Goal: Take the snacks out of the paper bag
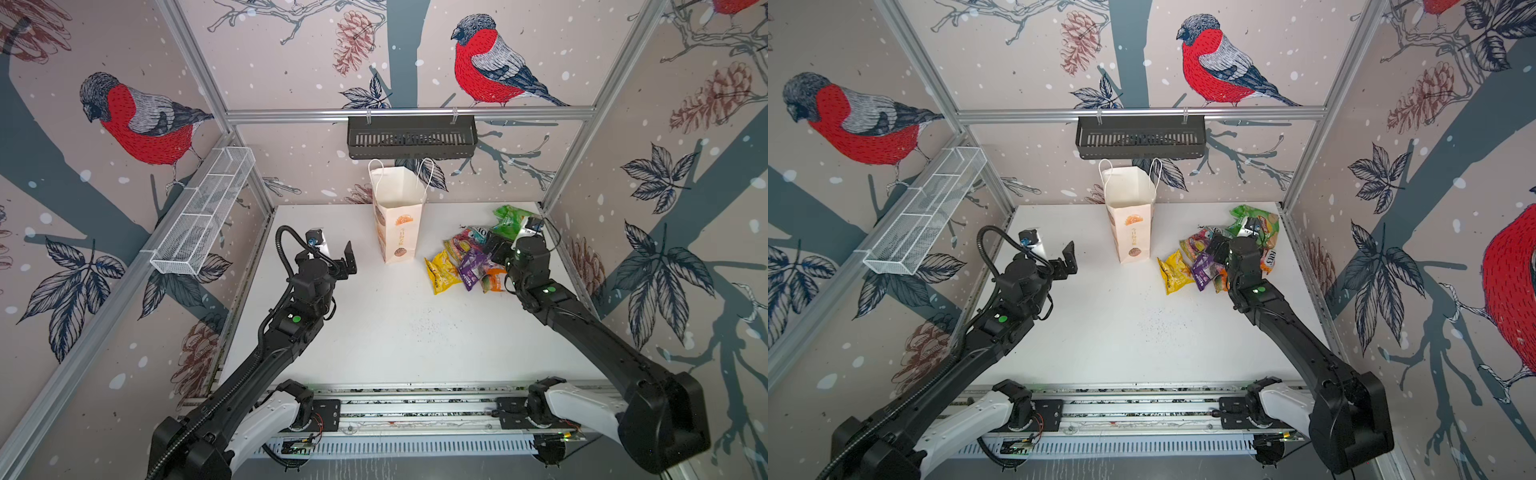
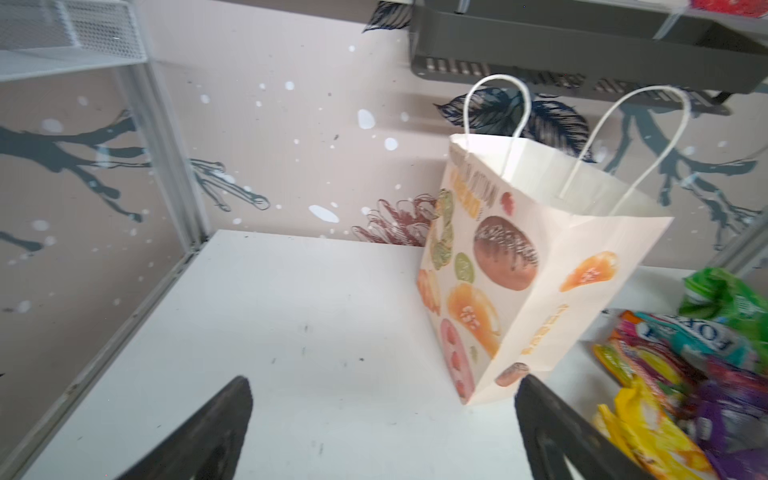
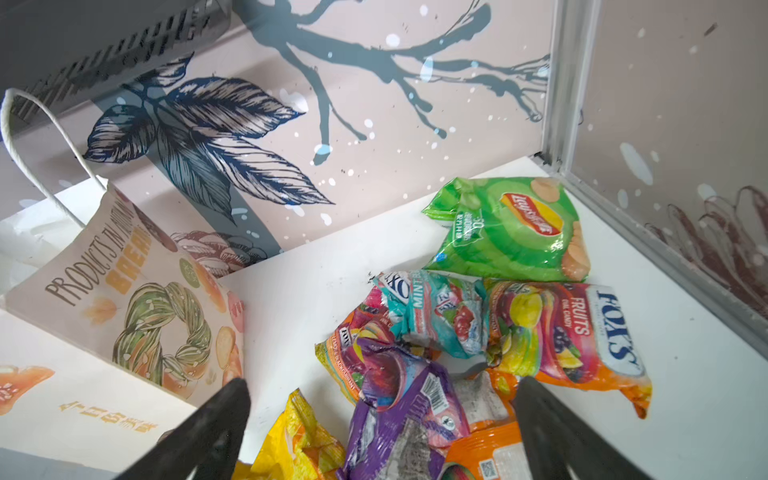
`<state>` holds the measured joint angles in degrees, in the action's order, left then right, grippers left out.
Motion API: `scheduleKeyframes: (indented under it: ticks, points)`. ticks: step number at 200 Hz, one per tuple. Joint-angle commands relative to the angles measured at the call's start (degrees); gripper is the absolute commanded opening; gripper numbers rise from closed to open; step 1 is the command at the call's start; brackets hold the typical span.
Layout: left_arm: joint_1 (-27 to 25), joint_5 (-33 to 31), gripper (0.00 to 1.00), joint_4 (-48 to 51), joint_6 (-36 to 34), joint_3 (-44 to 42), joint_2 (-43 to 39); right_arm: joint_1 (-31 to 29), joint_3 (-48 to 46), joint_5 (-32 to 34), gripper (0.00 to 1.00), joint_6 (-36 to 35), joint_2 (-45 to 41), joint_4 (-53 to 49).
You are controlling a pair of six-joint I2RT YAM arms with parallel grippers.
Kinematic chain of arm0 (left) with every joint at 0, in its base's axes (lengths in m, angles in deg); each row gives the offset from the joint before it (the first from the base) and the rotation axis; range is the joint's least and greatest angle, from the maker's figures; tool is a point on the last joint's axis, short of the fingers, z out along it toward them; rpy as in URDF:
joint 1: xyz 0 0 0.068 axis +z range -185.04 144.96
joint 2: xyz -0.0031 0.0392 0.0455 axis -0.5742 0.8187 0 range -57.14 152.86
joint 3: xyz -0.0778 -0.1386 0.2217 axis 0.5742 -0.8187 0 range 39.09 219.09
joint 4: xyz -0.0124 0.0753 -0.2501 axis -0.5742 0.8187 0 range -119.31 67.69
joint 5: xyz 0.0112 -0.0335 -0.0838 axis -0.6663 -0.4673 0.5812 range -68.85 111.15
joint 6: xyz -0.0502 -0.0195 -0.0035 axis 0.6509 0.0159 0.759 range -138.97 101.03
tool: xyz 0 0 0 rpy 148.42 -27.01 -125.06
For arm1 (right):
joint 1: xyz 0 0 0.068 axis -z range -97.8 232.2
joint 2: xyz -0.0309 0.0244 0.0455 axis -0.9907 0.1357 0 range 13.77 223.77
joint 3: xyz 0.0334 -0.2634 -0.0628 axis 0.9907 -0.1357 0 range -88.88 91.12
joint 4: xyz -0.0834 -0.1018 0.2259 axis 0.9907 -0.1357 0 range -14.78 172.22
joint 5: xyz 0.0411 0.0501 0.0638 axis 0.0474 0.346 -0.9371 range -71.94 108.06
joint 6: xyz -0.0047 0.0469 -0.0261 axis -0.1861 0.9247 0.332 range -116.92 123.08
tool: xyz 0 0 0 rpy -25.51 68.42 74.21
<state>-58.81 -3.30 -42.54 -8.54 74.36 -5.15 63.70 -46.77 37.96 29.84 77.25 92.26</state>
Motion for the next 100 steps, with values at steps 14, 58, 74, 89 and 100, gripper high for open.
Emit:
scheduleKeyframes:
  ticks: [14, 58, 74, 89, 100]
  points:
    - [1.4, -10.3, 0.98, -13.6, -3.5, -7.8, -2.6, -0.1, -6.6, 3.9, 1.00, -3.7, -4.1, 10.6]
    - [3.6, -14.1, 0.98, -26.7, -7.7, -17.7, -1.6, 0.0, -22.6, 9.3, 1.00, -10.9, -9.9, 31.2]
    - [6.2, -11.8, 0.98, -29.7, -7.3, -20.8, -0.9, 0.0, -27.8, 12.2, 1.00, -13.5, -11.7, 38.8]
    - [8.7, -9.4, 0.98, -31.9, -6.2, -23.7, -0.9, 0.1, -31.0, 15.4, 1.00, -16.8, -13.2, 41.4]
    - [10.6, -7.6, 0.98, -33.0, -5.6, -25.6, -0.9, 0.3, -32.3, 17.8, 1.00, -18.2, -13.9, 41.8]
